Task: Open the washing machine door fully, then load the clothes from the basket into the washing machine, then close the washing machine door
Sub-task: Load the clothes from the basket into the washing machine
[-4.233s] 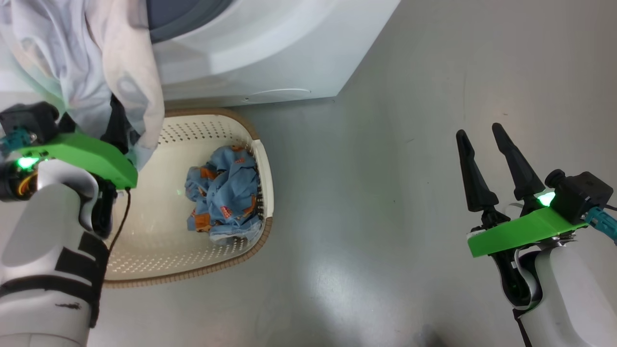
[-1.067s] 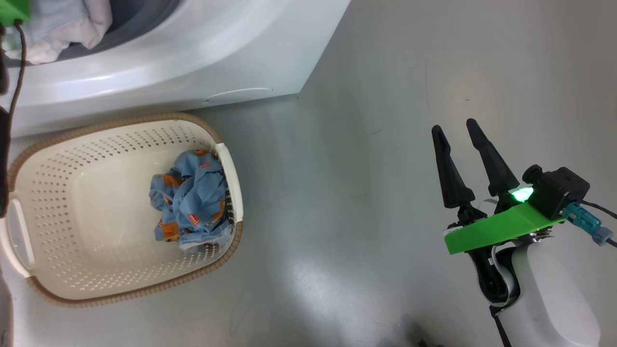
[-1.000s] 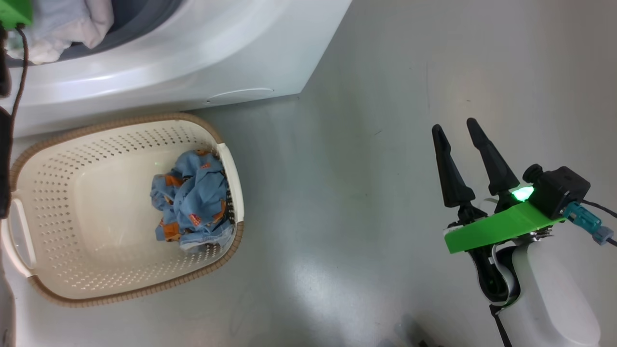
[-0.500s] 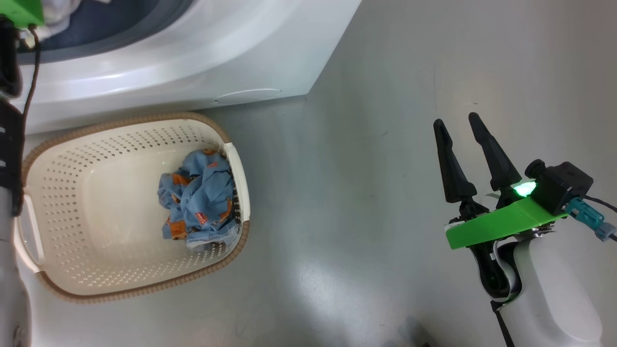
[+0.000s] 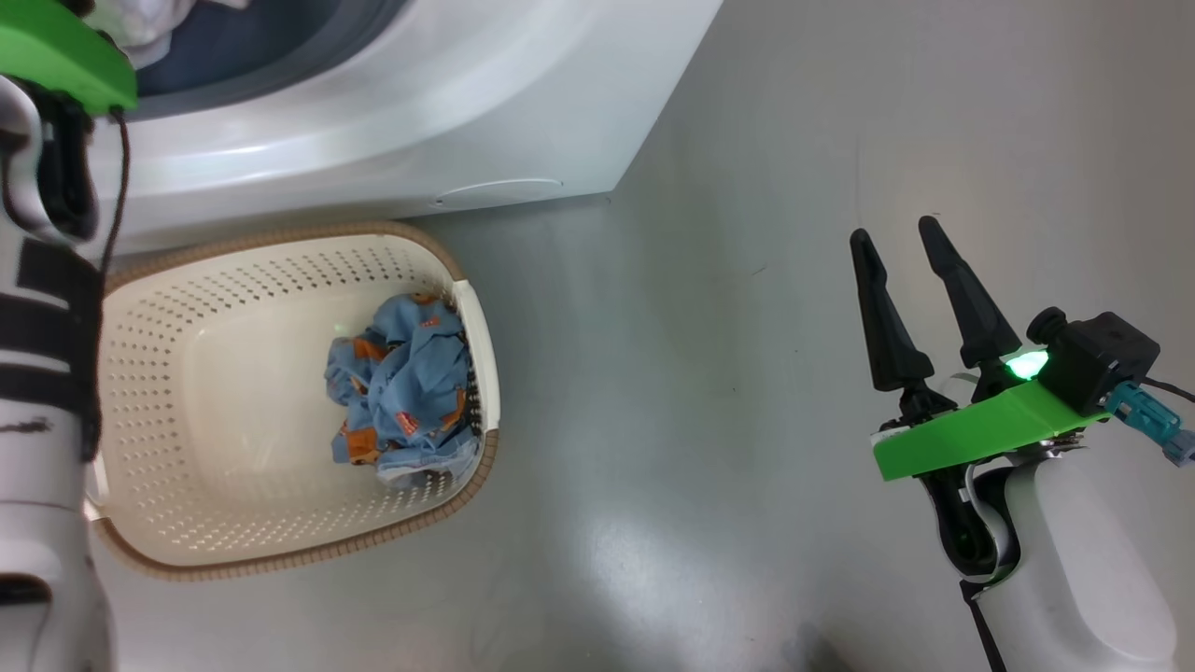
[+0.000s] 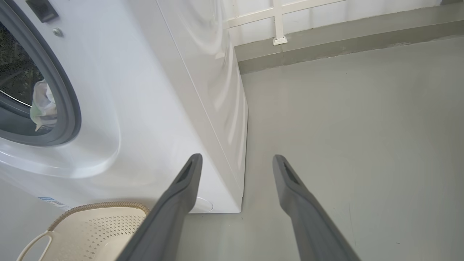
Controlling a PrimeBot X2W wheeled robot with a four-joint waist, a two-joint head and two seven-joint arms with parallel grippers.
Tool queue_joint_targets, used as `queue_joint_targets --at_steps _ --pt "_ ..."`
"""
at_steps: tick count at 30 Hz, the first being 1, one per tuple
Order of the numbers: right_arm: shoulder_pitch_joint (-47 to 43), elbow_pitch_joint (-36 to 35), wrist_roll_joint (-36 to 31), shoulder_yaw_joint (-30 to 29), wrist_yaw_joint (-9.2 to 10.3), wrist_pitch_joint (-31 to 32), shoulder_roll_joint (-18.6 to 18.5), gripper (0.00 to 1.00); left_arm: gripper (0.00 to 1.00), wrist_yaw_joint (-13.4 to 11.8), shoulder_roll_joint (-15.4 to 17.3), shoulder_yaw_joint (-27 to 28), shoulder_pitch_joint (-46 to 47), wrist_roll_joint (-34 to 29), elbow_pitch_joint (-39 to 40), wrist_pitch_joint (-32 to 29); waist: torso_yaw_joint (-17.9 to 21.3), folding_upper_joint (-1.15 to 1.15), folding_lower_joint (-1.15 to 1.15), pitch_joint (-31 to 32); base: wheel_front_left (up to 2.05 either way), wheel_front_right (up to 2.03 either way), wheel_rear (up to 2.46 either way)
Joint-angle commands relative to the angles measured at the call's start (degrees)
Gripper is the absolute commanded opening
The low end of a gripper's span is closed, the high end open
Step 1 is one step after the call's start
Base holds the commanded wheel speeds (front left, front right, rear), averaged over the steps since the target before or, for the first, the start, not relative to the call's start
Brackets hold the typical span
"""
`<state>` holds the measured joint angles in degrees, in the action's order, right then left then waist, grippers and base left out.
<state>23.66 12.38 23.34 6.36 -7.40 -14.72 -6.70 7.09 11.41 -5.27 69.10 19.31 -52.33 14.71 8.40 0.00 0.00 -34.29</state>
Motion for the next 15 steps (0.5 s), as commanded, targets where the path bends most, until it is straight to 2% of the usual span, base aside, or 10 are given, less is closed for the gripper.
queue_joint_targets --at_steps 1,15 --pt "-1.21 -1.35 -0.21 0.75 -0.09 -0.28 -0.21 1.0 1.0 0.27 1.95 1.28 -1.54 -0.69 2.03 0.29 -0.2 0.0 0.0 0.2 0.0 0.0 0.0" --pt "-2.41 -1.53 -0.47 -0.13 -0.09 -0.28 -1.05 1.0 1.0 0.38 -0.3 2.98 -10.67 -1.26 9.15 0.29 -1.82 0.0 0.0 1.62 0.0 0.0 0.0"
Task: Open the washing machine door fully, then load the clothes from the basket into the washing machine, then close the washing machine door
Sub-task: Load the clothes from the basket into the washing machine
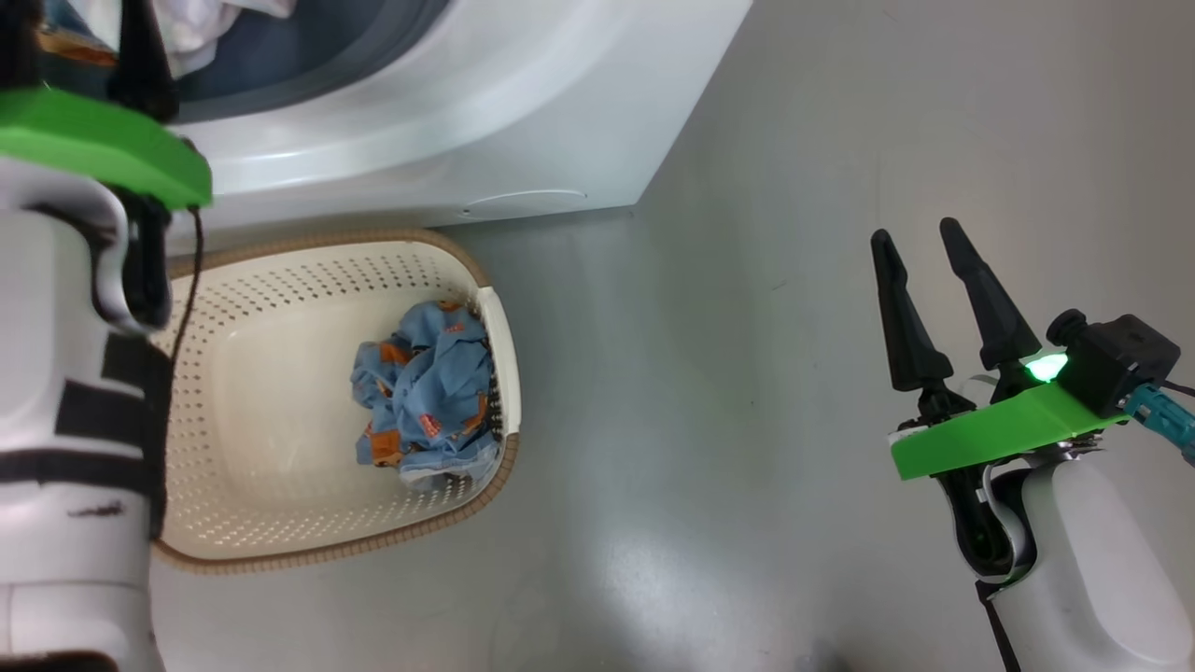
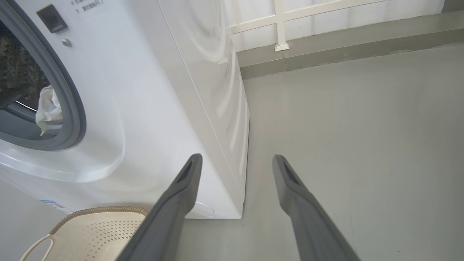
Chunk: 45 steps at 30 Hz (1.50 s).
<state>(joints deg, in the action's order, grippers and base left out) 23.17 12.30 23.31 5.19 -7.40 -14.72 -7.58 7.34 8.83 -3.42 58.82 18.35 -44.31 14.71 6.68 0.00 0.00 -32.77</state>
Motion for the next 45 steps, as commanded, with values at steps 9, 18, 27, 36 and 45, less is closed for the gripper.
queue_joint_targets --at_steps 9,18,27,36,45 --pt "-2.75 -1.83 -0.67 0.03 -0.09 -0.28 -0.82 1.0 1.0 0.14 1.34 2.08 -8.28 -0.81 7.16 0.29 -1.48 0.0 0.0 0.6 0.0 0.0 0.0" --pt "-3.94 -2.23 -0.84 -1.07 -0.09 -0.28 -1.22 1.0 1.0 0.14 -0.66 6.09 -20.49 -3.4 15.61 0.29 -2.46 0.0 0.0 1.34 0.0 0.0 0.0" --pt "-4.54 -2.5 -0.96 -1.79 -0.09 -0.28 -1.51 1.0 1.0 0.14 -2.58 9.11 -31.03 -4.99 24.03 0.29 -3.02 0.0 0.0 1.7 0.0 0.0 0.0" --pt "-4.39 -2.24 -0.98 -1.69 -0.09 -0.28 -1.71 1.0 1.0 0.14 -3.53 9.52 -32.75 -6.38 26.75 0.29 -3.12 0.0 0.0 2.06 0.0 0.0 0.0" --pt "-4.07 -2.25 -0.93 -1.58 -0.09 -0.28 -1.47 1.0 1.0 0.14 -3.34 9.41 -31.79 -6.66 26.4 0.29 -2.91 0.0 0.0 1.67 0.0 0.0 0.0"
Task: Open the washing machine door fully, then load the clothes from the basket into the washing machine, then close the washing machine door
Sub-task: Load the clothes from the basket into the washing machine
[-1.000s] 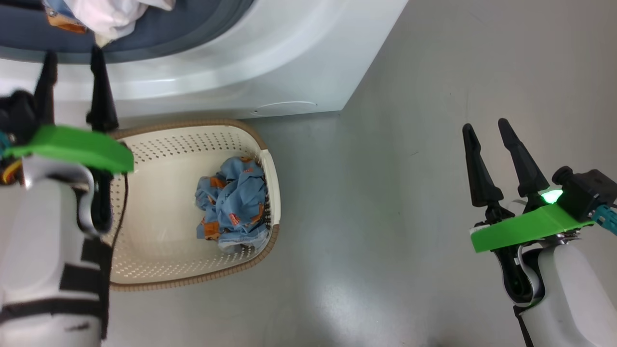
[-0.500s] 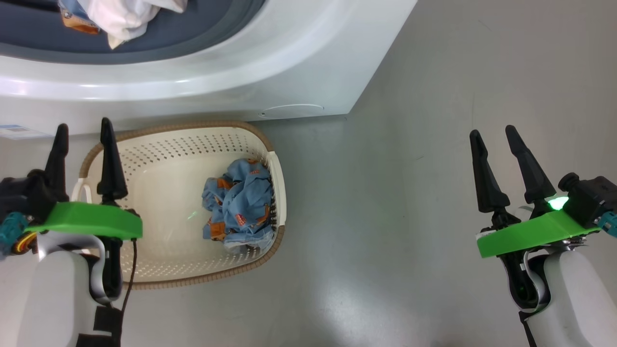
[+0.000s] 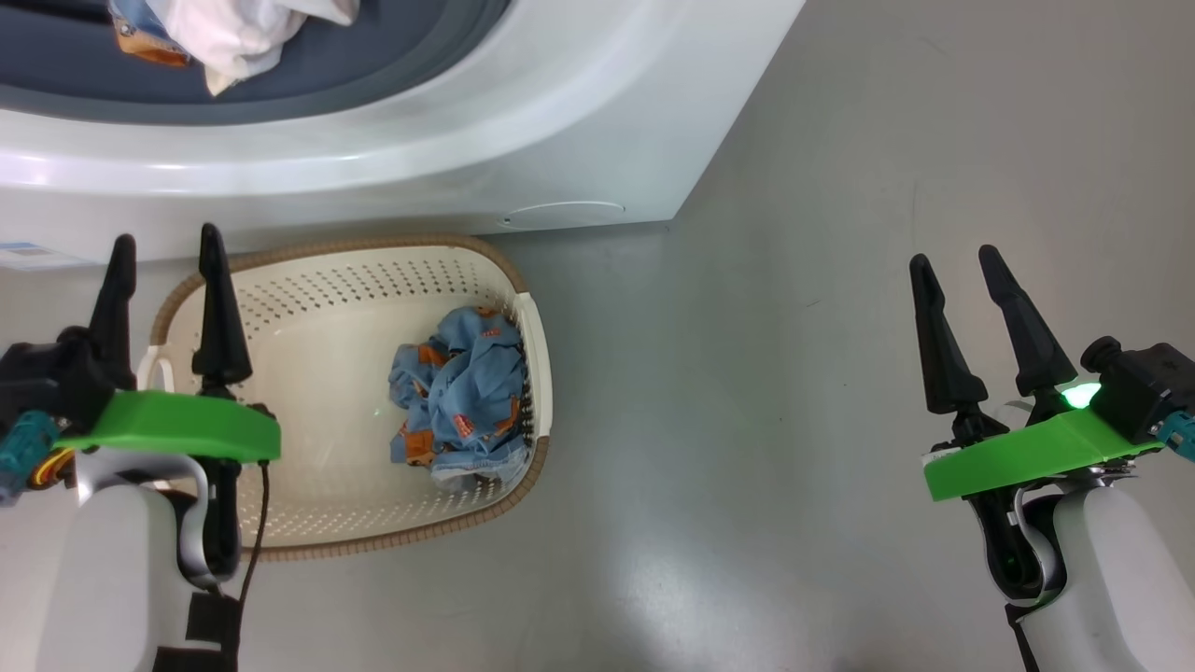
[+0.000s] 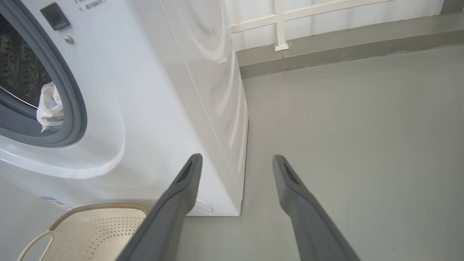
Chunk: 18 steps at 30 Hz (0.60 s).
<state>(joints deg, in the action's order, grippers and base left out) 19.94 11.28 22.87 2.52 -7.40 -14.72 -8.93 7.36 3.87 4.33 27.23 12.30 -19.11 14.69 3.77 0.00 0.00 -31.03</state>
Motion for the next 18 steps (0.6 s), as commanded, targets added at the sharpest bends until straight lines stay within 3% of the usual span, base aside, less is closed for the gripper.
queue_joint_targets --at_steps 1,18 --pt "-0.81 -1.24 -0.48 1.05 -0.09 -0.28 -0.12 1.0 1.0 0.13 1.72 1.52 0.19 -0.59 0.99 0.3 -0.03 0.0 0.0 -0.21 0.0 0.0 0.0" --pt "0.33 -1.2 -0.23 1.78 -0.09 -0.28 0.04 1.0 1.0 0.13 4.62 -3.57 13.5 -0.5 -4.48 0.3 -0.31 0.0 0.0 -2.19 0.0 0.0 0.0"
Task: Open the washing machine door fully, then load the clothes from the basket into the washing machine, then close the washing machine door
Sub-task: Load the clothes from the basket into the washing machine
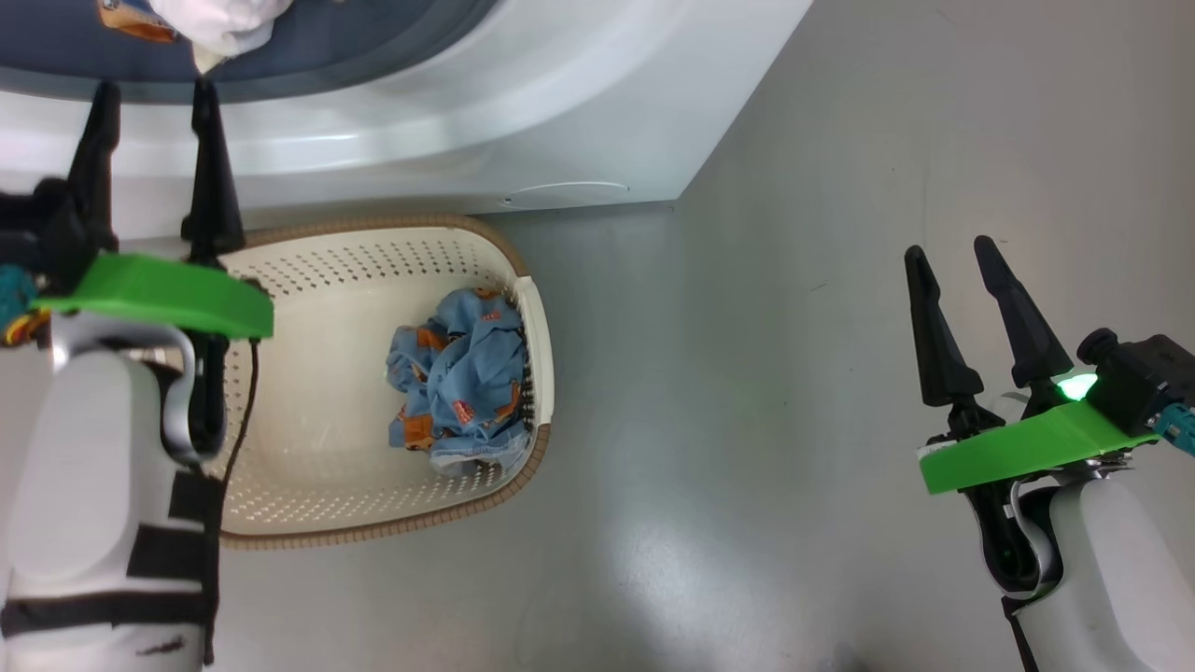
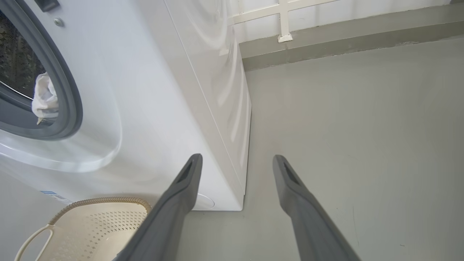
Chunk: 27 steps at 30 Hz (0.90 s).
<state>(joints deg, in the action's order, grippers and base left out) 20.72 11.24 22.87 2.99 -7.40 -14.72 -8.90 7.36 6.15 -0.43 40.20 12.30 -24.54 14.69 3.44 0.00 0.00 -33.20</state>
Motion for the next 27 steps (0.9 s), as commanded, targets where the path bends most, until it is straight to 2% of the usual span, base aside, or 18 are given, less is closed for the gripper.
queue_joint_targets --at_steps 1,12,21,27 --pt "-0.42 -1.14 -0.21 1.37 -0.09 -0.28 0.05 1.0 1.0 0.13 2.55 0.67 1.4 -0.5 0.36 0.3 0.05 0.0 0.0 -0.06 0.0 0.0 0.0" --pt "0.26 -1.04 0.0 2.03 -0.09 -0.28 0.3 1.0 1.0 0.13 3.89 -3.48 11.93 0.63 -10.24 0.3 0.57 0.0 0.0 -1.02 0.0 0.0 0.0" --pt "0.88 -1.16 -0.03 2.29 -0.09 -0.28 0.6 1.0 1.0 -0.17 5.7 -2.82 19.68 0.09 -21.58 0.3 1.3 0.0 0.0 -1.96 0.0 0.0 0.0" --pt "1.01 -1.18 0.01 2.21 -0.09 -0.28 0.64 1.0 1.0 -0.04 5.69 -3.51 22.64 0.11 -26.48 0.3 1.53 0.0 0.0 -2.23 0.0 0.0 0.0"
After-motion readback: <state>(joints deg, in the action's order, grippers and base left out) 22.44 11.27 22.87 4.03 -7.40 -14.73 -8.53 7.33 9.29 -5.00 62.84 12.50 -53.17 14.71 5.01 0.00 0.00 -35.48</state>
